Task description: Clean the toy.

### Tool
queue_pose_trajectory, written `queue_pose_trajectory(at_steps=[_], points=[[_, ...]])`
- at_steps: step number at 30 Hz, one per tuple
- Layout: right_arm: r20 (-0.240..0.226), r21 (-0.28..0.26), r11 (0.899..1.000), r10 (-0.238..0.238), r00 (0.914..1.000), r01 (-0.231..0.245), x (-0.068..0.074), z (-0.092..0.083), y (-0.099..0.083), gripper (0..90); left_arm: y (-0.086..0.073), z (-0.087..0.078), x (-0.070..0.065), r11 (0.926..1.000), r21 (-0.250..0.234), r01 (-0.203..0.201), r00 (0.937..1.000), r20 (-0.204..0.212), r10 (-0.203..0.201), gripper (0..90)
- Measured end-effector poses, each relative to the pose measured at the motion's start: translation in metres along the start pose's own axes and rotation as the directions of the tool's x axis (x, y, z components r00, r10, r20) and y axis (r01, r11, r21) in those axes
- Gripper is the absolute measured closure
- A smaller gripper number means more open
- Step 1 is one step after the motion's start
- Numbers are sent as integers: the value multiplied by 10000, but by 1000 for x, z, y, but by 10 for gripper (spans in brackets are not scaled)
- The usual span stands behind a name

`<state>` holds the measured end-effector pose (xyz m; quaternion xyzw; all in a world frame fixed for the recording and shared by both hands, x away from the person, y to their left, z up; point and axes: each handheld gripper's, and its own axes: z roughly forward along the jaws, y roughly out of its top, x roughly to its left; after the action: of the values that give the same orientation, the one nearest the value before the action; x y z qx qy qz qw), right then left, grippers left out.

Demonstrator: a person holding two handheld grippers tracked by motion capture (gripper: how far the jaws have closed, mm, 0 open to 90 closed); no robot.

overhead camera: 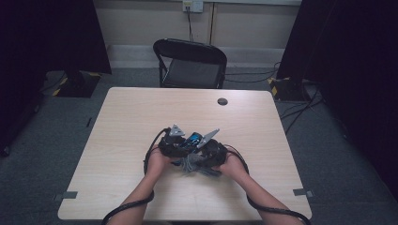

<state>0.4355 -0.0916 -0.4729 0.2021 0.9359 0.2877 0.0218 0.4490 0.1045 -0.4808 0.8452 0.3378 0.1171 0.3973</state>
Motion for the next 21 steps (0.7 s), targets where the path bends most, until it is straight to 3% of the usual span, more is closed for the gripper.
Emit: queue_pose_trajectory(at_steps=[21], points=[[113, 88, 9995, 304, 9995, -305, -13, -7, -7, 691, 0, 0, -1, 9999, -59, 93, 10000, -34, -93, 434]])
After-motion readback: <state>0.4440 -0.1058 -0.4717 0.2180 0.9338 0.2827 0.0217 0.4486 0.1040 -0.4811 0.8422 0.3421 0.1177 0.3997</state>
